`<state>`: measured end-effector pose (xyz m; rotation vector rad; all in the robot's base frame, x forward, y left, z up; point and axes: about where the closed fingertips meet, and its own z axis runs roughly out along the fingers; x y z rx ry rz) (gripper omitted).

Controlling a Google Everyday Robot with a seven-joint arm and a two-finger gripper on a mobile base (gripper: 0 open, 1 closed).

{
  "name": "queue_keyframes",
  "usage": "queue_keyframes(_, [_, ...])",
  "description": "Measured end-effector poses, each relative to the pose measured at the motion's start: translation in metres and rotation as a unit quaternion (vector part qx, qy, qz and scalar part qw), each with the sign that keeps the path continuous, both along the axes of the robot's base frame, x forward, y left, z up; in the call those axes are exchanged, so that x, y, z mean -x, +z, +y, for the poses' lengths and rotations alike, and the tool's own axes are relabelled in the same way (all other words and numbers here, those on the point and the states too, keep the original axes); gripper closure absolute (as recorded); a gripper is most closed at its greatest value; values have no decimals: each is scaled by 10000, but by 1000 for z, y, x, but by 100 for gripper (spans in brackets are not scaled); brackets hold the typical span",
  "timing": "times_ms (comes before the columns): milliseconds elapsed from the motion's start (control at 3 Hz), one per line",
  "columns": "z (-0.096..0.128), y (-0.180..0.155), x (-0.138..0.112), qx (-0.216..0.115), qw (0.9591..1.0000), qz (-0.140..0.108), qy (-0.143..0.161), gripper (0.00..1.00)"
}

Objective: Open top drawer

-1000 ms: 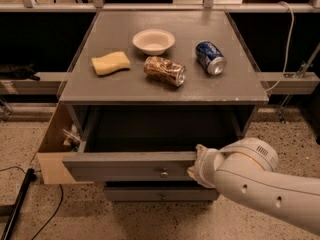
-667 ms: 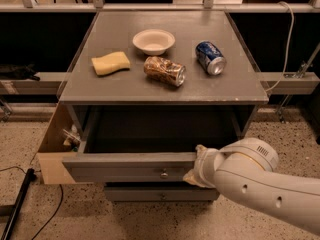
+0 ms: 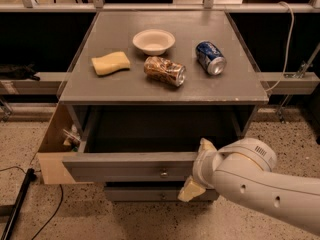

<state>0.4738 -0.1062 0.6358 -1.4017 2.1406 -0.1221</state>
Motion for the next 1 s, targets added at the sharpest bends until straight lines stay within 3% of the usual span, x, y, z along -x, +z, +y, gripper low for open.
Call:
queue_keyframes(333, [0,0,0,0,10000,0,0,8])
queue_keyframes(667, [0,0,0,0,10000,0,0,26])
queue_keyframes(1000, [-3,-11,17,-100,9999,83,-25,57])
